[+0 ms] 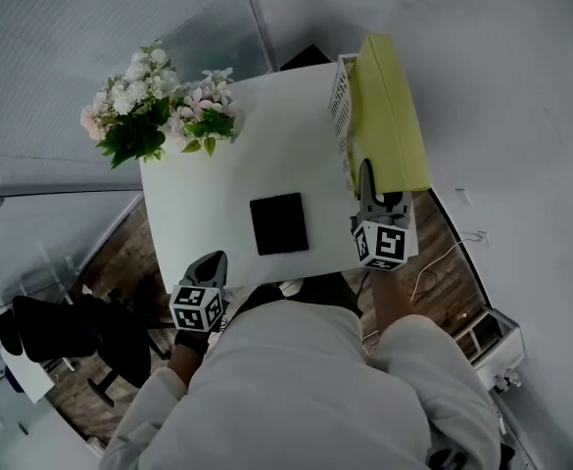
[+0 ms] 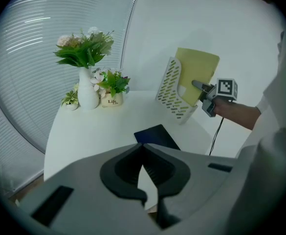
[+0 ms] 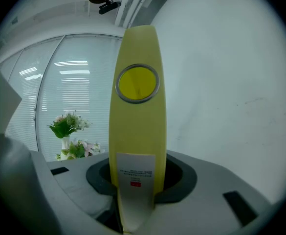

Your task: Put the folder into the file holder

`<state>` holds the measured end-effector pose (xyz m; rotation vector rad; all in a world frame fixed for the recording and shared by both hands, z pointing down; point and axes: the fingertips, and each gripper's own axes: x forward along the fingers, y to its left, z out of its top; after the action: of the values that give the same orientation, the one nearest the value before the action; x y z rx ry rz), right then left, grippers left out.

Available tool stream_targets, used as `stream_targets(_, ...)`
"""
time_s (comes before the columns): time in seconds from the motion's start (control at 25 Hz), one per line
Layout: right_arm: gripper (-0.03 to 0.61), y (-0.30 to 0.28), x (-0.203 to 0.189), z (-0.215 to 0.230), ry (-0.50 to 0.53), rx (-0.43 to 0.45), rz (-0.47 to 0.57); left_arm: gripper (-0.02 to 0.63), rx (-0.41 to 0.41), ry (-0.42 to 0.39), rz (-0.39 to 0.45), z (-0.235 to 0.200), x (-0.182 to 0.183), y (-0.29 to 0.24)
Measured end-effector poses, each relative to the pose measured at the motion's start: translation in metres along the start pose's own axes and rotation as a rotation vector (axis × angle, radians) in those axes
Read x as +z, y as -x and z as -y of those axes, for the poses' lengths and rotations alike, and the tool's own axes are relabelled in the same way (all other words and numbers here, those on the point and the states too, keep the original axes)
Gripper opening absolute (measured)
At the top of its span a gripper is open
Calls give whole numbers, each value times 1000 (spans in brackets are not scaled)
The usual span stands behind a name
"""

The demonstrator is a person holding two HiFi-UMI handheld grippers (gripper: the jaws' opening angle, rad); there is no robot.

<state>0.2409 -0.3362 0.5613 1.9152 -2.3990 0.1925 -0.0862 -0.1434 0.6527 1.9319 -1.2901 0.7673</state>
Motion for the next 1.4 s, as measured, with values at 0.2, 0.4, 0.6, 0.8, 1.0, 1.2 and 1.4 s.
stream_targets(0.2, 177, -5, -24, -4, 18, 0, -57, 8, -6, 9, -12, 1, -2, -8)
stream_targets(0.4, 193, -9, -50, -10, 40, -3, -160, 8, -18, 13, -9, 0, 1, -13)
stream_targets(0.6, 210, -12, -63, -14, 69, -3, -218, 8, -21, 23, 2, -7, 4, -11)
stream_targets(0.8, 249, -7, -67, -17, 93, -9, -261, 9, -27, 31, 12, -15, 3, -9)
stream_targets(1.0, 259, 19, -66, -16, 76, -40, -288, 8, -46, 27, 43, -19, 8, -6)
stream_targets(1.2, 204, 53, -56, -11, 73, -103, -301, 8, -64, 19, 75, -26, 16, -3)
stream_targets(1.4, 97, 79, -44, -9, 73, -159, -303, 8, -89, 5, 108, -29, 25, 0)
